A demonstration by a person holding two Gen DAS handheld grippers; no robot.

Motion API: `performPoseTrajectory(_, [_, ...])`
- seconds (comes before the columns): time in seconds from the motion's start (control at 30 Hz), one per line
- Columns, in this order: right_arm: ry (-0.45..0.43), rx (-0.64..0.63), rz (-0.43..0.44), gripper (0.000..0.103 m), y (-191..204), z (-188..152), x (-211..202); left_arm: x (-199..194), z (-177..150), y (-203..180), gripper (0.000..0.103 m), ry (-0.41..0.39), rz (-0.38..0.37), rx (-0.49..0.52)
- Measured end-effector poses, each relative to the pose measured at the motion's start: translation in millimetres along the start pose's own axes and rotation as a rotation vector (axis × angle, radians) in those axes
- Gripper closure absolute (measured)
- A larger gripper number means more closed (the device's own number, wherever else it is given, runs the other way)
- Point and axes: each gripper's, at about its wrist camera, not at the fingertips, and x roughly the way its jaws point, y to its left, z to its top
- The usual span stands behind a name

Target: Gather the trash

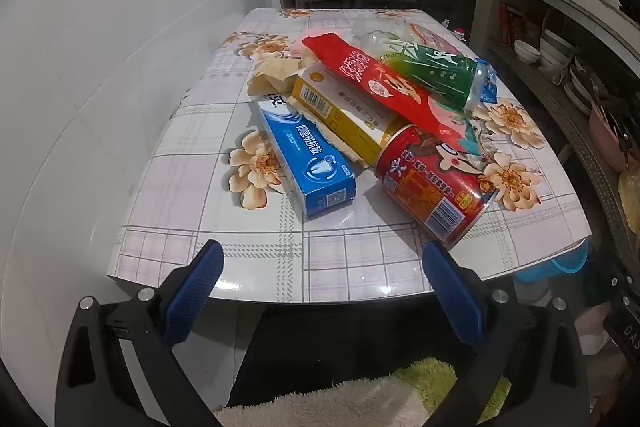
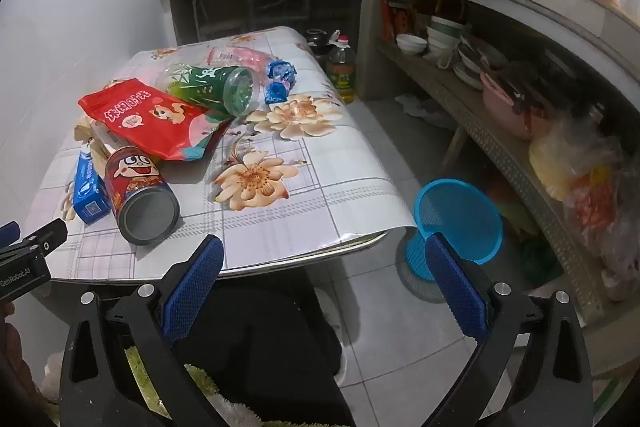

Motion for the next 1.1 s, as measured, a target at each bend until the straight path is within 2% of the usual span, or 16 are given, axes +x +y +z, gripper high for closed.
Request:
performPoseTrajectory(0.63, [-0.004, 0.002, 0.004, 0.007, 3.2, 0.5, -0.2, 2.4, 3.0, 11.5, 0.005, 0.01, -0.01, -0.002])
performPoseTrajectory(0.7, [-0.004, 0.001, 0.003, 0.007, 4.5, 2.0, -2.5, 3.0, -1.1, -1.0, 0.006, 0.007, -0.007, 0.004])
performPoseTrajectory(1.1, [-0.002, 0.004, 0.004, 0.007, 2.6, 0.2, -0.1, 5.1, -2.4, 1.9, 0.005, 0.01, -0.006, 0.006])
